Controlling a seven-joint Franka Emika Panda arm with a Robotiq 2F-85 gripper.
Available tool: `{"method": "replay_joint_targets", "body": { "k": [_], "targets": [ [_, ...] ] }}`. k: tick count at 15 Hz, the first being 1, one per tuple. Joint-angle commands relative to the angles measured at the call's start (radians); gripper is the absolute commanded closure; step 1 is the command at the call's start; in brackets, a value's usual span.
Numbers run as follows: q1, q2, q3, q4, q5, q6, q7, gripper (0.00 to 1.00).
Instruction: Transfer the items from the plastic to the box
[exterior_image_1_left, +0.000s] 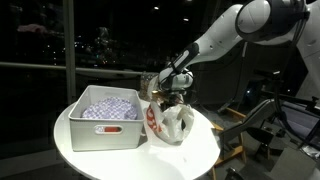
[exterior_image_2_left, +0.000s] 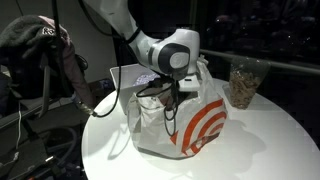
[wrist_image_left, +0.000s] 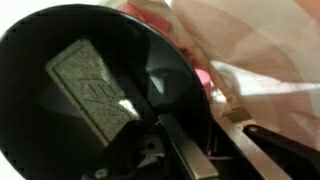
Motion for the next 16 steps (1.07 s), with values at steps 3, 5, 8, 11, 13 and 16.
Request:
{"method": "replay_joint_targets", "body": {
  "k": [3,5,8,11,13,16],
  "targets": [
    [0.015,-0.078,-0.004,-0.019,-0.044,-0.041,0.043,0.97],
    [0.018,-0.105,-0.005,-0.030,-0.061,-0.033,0.053,0.97],
    [0.023,-0.160,-0.005,-0.059,-0.092,-0.003,0.061,0.97],
    [0.009,-0.240,0.015,-0.117,-0.106,0.096,0.016,0.97],
    [-0.020,-0.292,0.049,-0.161,-0.059,0.197,-0.044,0.97],
    [-0.041,-0.359,0.077,-0.227,-0.029,0.337,-0.130,0.97]
  ]
}}
